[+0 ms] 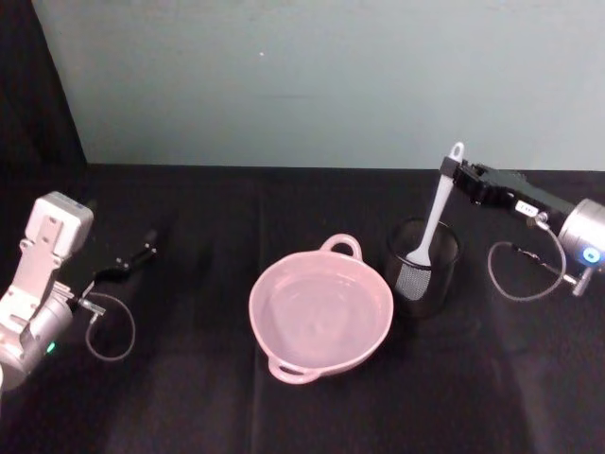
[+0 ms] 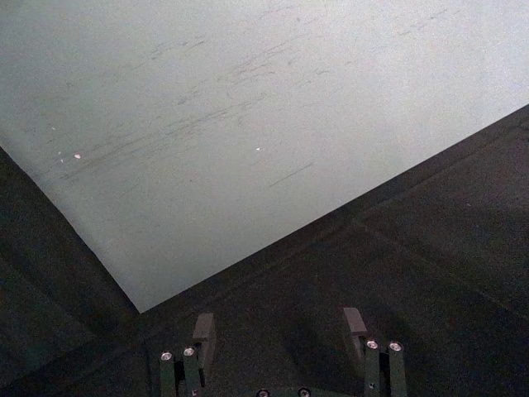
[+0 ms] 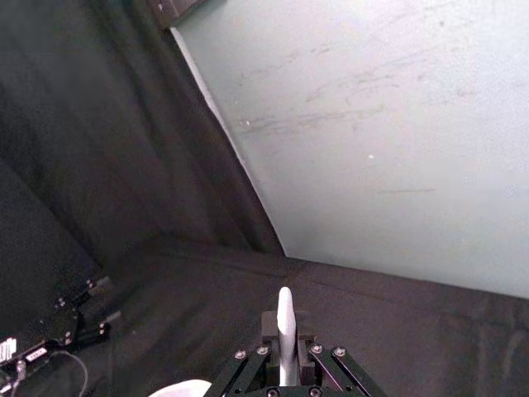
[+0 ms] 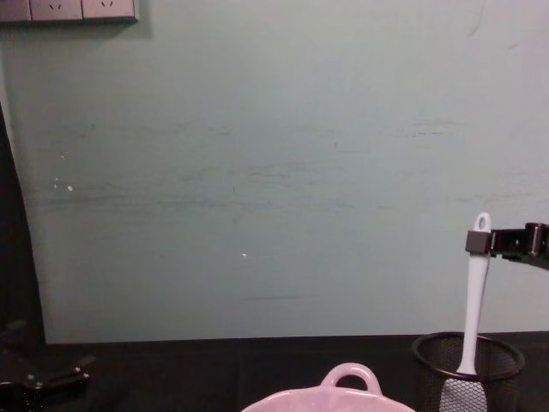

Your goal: Use the one hand to pick up the spoon and stir the clear water in the bowl.

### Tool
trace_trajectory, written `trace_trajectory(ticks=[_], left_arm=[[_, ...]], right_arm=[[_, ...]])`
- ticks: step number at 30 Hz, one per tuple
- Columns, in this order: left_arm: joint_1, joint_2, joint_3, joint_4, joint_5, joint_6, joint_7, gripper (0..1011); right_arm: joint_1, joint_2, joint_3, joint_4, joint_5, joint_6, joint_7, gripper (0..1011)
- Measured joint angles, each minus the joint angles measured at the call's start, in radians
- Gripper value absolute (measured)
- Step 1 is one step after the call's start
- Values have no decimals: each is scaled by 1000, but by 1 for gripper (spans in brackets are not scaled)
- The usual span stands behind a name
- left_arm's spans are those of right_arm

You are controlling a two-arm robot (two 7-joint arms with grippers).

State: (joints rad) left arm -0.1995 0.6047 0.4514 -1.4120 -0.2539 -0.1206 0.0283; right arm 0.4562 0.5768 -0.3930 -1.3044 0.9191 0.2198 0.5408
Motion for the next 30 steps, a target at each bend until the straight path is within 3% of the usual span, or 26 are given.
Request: trace_trajectory(ticks=[20,30], left_arm=[[0,0,0,0,0,0,0,1005],[0,0,0,0,0,0,0,1005]], right_arm=[[-20,-18,16,61,87,-32,-1,123],[-27,-15,13,75,100,-21,-39,375]])
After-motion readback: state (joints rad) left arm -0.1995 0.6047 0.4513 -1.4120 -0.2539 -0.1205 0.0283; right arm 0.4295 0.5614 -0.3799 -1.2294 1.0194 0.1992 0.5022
